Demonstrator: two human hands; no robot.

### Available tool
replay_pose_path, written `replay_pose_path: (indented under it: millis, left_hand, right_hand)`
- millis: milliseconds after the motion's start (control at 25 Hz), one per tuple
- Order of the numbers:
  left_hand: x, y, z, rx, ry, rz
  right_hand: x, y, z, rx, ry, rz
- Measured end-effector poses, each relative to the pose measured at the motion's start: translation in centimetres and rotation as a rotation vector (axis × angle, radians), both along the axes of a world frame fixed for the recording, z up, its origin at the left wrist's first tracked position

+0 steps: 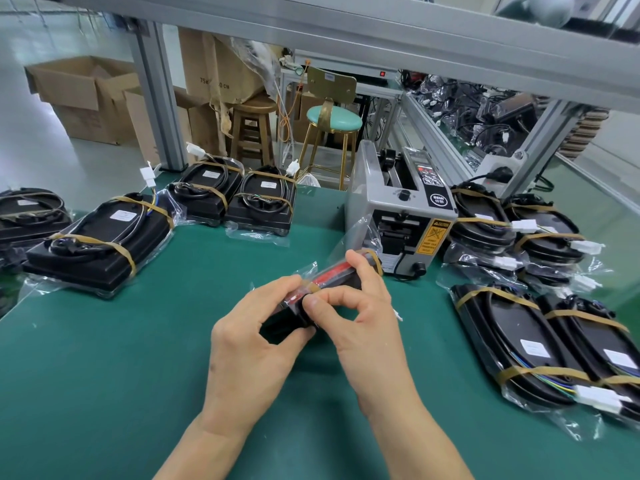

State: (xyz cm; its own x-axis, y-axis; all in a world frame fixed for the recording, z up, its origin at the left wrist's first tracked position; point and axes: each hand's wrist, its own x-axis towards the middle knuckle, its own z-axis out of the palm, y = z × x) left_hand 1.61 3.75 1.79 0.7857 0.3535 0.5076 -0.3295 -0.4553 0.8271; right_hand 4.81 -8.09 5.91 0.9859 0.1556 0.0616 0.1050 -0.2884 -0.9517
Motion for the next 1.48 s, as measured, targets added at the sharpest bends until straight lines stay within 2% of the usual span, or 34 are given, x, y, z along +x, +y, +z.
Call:
replay_pose_path:
  millis: [320, 560, 640, 840, 1000, 1320, 1480]
  left_hand:
    - [-0.1, -0.3, 0.5, -0.009, -0.007, -0.004]
    - [-0.2, -0.2, 0.2, 0.017, 0.014, -0.016]
    - [-0.2, -0.1, 0.1, 0.019, 0.019, -0.014]
    - [-0.2, -0.1, 0.2, 0.024, 0.023, -0.009]
    - [-0.2, -0.2, 0.5, -0.007, 0.025, -0.007]
    - [-0.1, -0.2, 0.4, -0.059, 0.047, 0.032]
    - [-0.1, -0.2, 0.9, -0.048, 0.062, 0.024]
  right_hand:
    - [-0.5, 1.0, -1.0, 0.045, -0.071, -0.115]
    - [-0.9, 1.6, -2.1, 0.319, -0.048, -0.279]
    - [-0.6, 1.7, -2.2, 0.376, -0.024, -0.269]
    - [-0.6, 2.1, -2.2, 0.282, -0.081, -0.237]
    - [-0.4, 2.4, -2.3, 0.325, -0.088, -0.220]
    - [-0.6, 1.4, -2.1, 0.031, -0.181, -0.088]
    - [0.2, 0.5, -1.8, 0.101, -0.165, -0.076]
